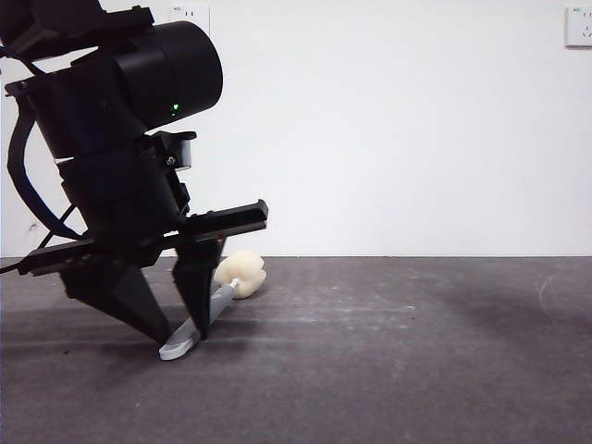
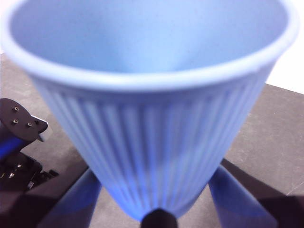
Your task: Pick up the cup brush,pick up the cup,insert the brush into the cup,clean the cup,put the cup brush back,put the cup back to the fixed position on the table
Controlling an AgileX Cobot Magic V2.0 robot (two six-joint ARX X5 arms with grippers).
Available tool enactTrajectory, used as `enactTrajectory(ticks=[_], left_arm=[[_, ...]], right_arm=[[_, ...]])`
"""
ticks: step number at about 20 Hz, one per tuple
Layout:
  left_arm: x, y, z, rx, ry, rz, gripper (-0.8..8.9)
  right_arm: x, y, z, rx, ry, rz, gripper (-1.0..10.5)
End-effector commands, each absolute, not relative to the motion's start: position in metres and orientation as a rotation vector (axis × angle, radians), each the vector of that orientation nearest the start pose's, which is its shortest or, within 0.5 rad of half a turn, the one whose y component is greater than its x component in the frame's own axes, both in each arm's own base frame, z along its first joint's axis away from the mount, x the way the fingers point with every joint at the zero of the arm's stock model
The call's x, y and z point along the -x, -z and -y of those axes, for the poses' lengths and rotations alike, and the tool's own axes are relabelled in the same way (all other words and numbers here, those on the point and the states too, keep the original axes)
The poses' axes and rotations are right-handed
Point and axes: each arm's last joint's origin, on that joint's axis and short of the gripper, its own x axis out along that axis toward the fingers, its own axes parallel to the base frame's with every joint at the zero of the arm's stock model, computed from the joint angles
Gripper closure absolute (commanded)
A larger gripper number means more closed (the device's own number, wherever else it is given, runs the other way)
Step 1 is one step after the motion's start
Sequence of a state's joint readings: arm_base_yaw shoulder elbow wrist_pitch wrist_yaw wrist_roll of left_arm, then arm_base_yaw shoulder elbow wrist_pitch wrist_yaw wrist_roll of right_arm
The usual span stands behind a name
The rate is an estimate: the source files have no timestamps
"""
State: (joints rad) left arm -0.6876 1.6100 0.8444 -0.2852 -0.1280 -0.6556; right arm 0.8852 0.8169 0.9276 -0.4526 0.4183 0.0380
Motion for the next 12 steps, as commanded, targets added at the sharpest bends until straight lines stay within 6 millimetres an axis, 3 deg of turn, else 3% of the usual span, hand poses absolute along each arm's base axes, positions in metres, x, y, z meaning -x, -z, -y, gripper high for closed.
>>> enactTrajectory(ticks=[1,7,10,12], left_arm=[[-0.231,-0.154,0.185,0.168,0.164,-1.093,4.91],[-0.228,-0.164,0.184,0.194,0.216,-1.088,4.90],[-0.223,-0.190,0.179,0.190,0.271,-1.003,4.90],[-0.214,-0.215,0.170,0.169,0.302,-0.919,4.90]], right_arm=[[-0.114,-0.354,-0.120,0.153,-0.457,-0.274,9.6],[-0.114,-0.354,-0.120,0.157,-0.458,-0.273,9.6],[-0.116,-0.350,-0.123,0.177,-0.457,-0.293,9.6],[-0.120,-0.338,-0.128,0.205,-0.452,-0.332,9.6]])
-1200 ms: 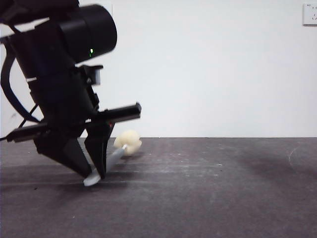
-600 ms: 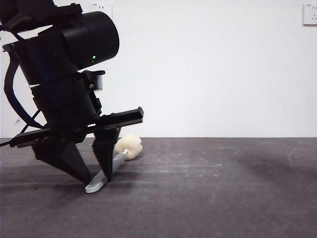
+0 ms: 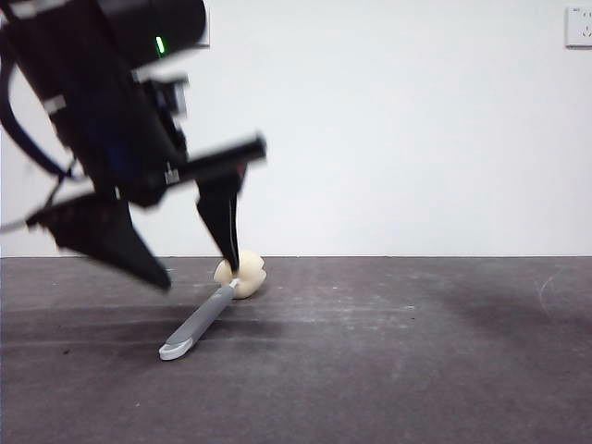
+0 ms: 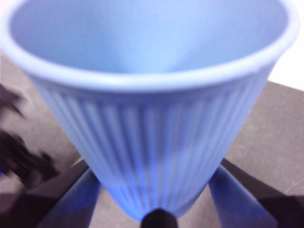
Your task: Pick up the cup brush,pick up the cup,insert the brush into the cup,clean the cup,put the cup brush back,put the cup back to the fixed position on the table
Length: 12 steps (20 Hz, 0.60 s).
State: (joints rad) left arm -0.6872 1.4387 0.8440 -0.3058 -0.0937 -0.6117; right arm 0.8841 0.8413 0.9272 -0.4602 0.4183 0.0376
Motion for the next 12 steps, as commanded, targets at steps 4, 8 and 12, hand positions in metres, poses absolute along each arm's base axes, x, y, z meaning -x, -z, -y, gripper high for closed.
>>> enactTrajectory(ticks=[4,8,12], left_arm=[[-0.182,-0.266,0.144,0.156,0.380,-0.779,4.96],[-0.138,-0.306,0.109,0.175,0.446,-0.635,5.00],[-0.098,-0.325,0.076,0.221,0.476,-0.544,5.01]], right_arm=[[-0.132,-0.296,-0.136,0.227,-0.453,-0.371,9.6],[-0.141,-0.258,-0.134,0.220,-0.459,-0.333,9.6],[-0.153,-0.221,-0.133,0.237,-0.474,-0.349,9.6]])
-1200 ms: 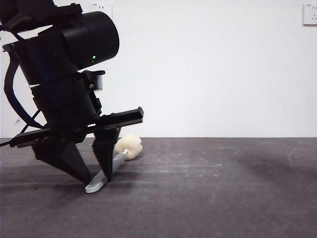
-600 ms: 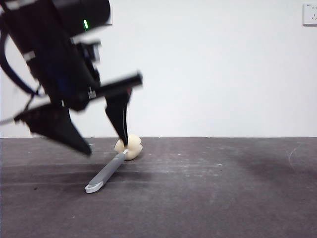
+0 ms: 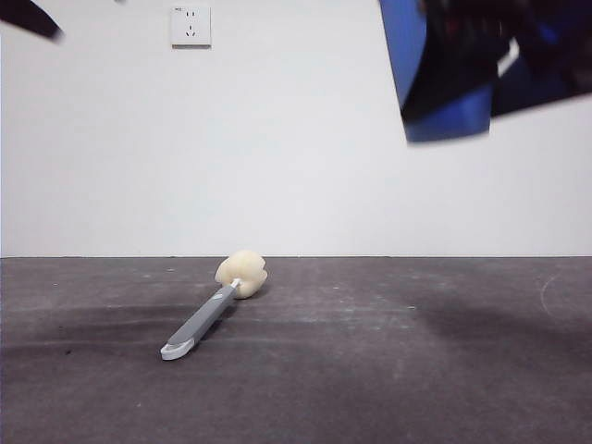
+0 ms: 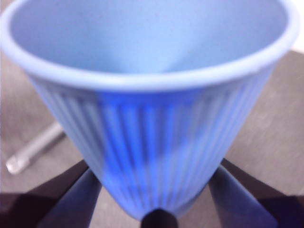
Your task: Pick up the cup brush,pick up the cup,insert the brush into the cup,clean the cup,put the cup brush back,put the cup back to the fixed position on the table
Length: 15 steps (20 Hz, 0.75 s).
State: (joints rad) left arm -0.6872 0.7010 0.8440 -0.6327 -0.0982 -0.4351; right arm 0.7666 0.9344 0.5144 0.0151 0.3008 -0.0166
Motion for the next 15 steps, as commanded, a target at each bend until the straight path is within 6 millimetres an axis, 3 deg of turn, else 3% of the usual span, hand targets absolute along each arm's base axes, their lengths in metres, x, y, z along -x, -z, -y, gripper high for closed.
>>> enactTrajectory(ticks=[1,6,9,15], left_arm=[[-0.090,-0.328,0.070,0.230,0.483,-0.526,5.01],[-0.066,-0.328,0.051,0.246,0.504,-0.523,5.03],[-0.063,-0.323,0.049,0.239,0.492,-0.569,5.03],[-0.063,-0.323,0.049,0.236,0.487,-0.573,5.03]], right_arm=[[-0.158,-0.213,-0.133,0.243,-0.464,-0.350,9.6],[-0.195,-0.176,-0.144,0.260,-0.460,-0.361,9.6],[-0.215,-0.150,-0.143,0.249,-0.412,-0.392,9.6],[-0.237,-0.125,-0.131,0.178,-0.418,-0.397,9.6]])
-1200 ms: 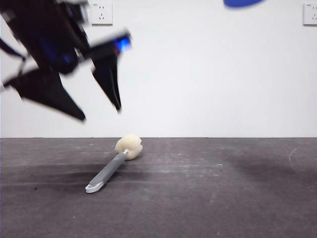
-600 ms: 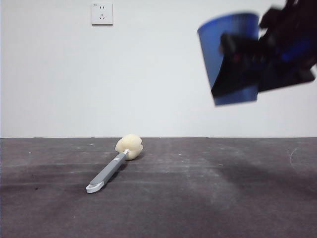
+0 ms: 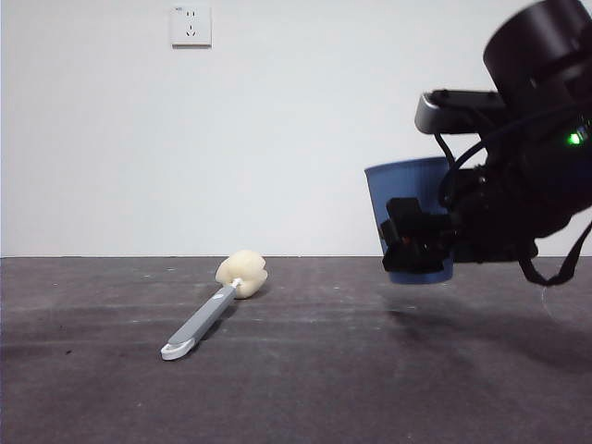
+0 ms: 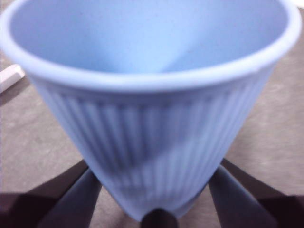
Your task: Pick up the cup brush,pick up the cup,insert the brush into the cup,clean the cup,put the cup brush back,put the cup back to the fixed position on the table
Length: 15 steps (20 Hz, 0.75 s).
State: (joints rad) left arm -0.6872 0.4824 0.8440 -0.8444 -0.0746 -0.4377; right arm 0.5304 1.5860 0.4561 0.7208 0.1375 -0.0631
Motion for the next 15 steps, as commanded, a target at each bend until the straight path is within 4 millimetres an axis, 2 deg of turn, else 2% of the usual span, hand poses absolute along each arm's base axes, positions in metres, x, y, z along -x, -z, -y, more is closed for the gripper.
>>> enactTrajectory(ticks=[1,4,9,15], left_arm=[[-0.063,-0.323,0.049,0.236,0.488,-0.573,5.03],[-0.063,-0.323,0.049,0.236,0.487,-0.573,5.03],[-0.063,-0.323,0.049,0.237,0.487,-0.569,5.03],[-0.063,-0.324,0.049,0.238,0.488,-0.565,5.03]], right_arm=[[-0.240,-0.121,-0.129,0.174,-0.412,-0.402,9.6],[-0.247,-0.114,-0.123,0.147,-0.421,-0.398,9.6],[-0.257,-0.117,-0.116,0.100,-0.483,-0.370,9.6],[-0.265,-0.103,-0.115,0.096,-0.503,-0.421,9.6]])
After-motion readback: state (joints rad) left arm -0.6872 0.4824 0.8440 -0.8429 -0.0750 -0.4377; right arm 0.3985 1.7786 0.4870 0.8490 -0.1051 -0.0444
